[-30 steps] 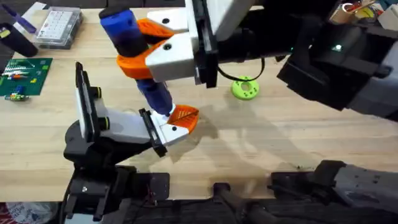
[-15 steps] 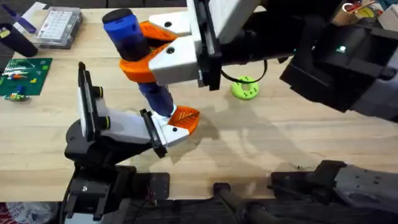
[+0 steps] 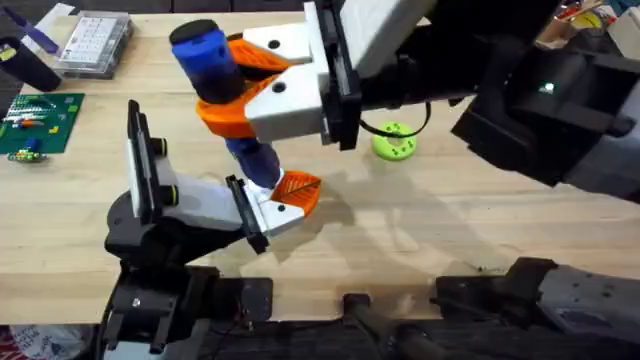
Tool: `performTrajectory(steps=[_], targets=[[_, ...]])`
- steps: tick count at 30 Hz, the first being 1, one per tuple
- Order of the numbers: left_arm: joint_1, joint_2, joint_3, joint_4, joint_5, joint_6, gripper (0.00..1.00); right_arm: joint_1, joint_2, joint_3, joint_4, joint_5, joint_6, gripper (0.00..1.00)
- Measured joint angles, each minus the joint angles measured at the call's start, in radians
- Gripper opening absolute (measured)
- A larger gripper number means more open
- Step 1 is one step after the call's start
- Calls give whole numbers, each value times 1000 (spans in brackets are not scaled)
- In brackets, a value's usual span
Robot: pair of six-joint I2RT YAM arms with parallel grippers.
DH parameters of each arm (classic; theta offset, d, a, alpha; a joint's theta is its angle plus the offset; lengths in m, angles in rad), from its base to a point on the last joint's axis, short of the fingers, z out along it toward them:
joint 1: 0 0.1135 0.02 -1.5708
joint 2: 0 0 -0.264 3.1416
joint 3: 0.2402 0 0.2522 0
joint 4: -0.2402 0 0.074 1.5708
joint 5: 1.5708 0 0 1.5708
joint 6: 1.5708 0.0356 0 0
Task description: Pick up the gripper from the table and insert it into the empty holder that is missing its gripper. Then pick up a screw, insert it into the mounting hole, and use the screwdriver to tighten it. Finally, clean up the table by picking up the vegetable and placing it into the bucket.
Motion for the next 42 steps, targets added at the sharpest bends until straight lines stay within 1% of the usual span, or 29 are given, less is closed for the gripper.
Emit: performTrajectory(steps=[14,17,22,24,39,42], targets=[[0,0,0,0,0,-3,9,0,-12,-25,33,-1,0,78],[0,0,0,0,-1,-3,9,0,-26,-69,113,-1,19,78],[0,1,0,0,-1,-1,9,0,-59,-181,308,1,67,78],[0,2,0,0,0,4,9,-2,-65,-202,338,5,76,78],[-1,6,0,-1,2,3,9,-7,-72,-206,312,6,90,78],[-1,7,0,-1,3,-2,9,5,-72,-205,308,37,103,78]])
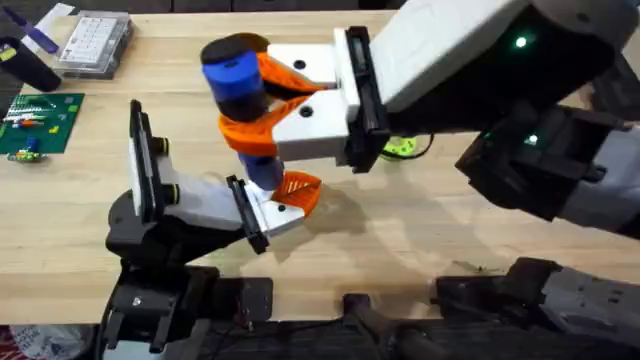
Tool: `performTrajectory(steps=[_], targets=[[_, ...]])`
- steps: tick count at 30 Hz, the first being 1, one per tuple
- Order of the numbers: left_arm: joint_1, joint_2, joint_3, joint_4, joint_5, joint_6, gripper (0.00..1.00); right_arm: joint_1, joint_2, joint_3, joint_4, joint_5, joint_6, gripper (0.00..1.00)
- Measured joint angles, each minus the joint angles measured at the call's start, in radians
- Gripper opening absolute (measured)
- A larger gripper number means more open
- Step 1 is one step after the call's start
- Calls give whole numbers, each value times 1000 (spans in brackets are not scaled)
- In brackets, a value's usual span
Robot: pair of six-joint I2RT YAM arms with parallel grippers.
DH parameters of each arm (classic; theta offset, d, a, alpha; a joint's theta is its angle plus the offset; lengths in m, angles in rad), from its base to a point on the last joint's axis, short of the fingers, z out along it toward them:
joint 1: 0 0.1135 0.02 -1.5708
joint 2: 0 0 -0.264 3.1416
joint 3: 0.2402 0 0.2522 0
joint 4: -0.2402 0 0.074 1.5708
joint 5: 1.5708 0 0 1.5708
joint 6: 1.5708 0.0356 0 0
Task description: Pick up the gripper from the table and insert it into the empty holder that is missing its gripper. Then pick up a screw, insert it into the mounting hole, and use the screwdriver to tighten it. Finally, clean up the table by picking up the vegetable and placing it into the bucket.
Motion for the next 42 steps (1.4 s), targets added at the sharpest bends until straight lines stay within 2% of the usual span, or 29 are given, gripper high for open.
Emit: performTrajectory(steps=[7,22,33,42], targets=[[0,0,0,0,1,-5,9,18,1,0,-7,92,68,78],[-1,0,0,-3,17,-16,9,16,1,7,-56,210,157,78],[-6,11,0,-6,32,-31,9,21,-5,29,-152,260,115,78],[-6,11,0,-6,32,-32,9,29,-7,29,-158,260,76,78]])
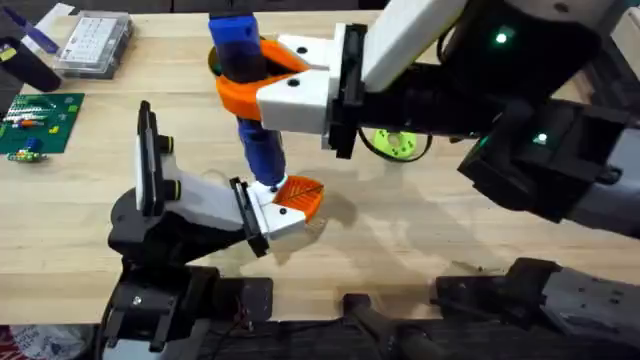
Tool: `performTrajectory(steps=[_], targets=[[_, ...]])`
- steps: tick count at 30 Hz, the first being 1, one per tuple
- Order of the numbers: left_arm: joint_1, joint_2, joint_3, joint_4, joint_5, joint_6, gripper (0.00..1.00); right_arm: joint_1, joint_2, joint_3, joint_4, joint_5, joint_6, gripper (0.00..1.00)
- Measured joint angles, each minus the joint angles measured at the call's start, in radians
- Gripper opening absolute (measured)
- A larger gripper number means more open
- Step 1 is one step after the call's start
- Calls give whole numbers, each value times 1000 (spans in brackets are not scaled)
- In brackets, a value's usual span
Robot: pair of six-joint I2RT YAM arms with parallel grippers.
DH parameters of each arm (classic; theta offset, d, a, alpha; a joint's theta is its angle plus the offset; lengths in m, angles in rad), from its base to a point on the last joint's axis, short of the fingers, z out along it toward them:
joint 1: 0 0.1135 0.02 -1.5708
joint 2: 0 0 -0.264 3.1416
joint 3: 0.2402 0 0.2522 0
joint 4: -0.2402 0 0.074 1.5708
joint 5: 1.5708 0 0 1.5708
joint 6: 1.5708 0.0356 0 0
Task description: Pick up the gripper from the table and insert it into the empty holder that is missing its gripper. Then pick up a screw, insert it into the mounting hole, and use the screwdriver to tighten it. Finally, clean up the table by picking up the vegetable and placing it into the bucket.
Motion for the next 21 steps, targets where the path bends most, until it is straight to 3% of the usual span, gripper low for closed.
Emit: performTrajectory(steps=[8,13,21], targets=[[0,-1,0,1,-2,1,9,12,0,0,34,-13,-9,78],[0,-26,0,4,-2,21,9,-8,3,128,-157,-110,-19,78],[3,-34,0,9,-37,36,9,-34,23,426,-494,-183,-85,78]])
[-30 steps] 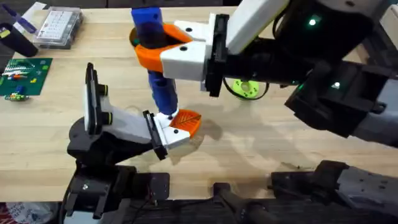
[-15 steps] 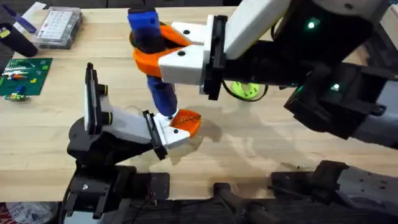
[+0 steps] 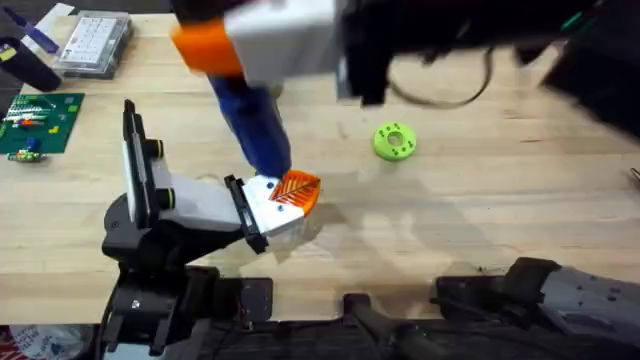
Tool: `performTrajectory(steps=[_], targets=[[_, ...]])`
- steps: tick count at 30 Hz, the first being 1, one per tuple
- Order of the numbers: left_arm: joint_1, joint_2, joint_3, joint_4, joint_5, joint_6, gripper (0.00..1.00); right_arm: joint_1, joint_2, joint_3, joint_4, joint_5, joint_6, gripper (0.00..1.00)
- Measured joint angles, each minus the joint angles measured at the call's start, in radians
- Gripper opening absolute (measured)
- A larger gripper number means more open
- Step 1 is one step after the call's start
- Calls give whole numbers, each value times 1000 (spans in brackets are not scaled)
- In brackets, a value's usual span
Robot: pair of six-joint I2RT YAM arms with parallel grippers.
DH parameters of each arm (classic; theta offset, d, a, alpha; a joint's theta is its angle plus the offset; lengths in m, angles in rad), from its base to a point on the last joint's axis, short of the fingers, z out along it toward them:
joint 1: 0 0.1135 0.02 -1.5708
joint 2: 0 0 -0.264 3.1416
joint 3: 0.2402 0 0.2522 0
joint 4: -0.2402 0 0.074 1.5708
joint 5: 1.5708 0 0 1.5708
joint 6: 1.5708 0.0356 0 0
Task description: Pick up the gripper from the table and insert it into the empty holder that is missing its gripper. Then pick up a screw, insert it into the mounting hole, and use the screwdriver to tighten it. Finally, clean up the table by picking up the vegetable and placing it into the bucket.
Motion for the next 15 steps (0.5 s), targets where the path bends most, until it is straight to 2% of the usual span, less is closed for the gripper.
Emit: performTrajectory(steps=[5,11,15], targets=[[0,0,0,0,-3,0,9,-16,-12,89,-15,-13,-49,78],[0,0,0,0,-3,0,9,-30,-15,97,-124,-19,-168,78],[0,0,0,0,-3,0,9,-30,-11,97,-129,-19,-218,78]])
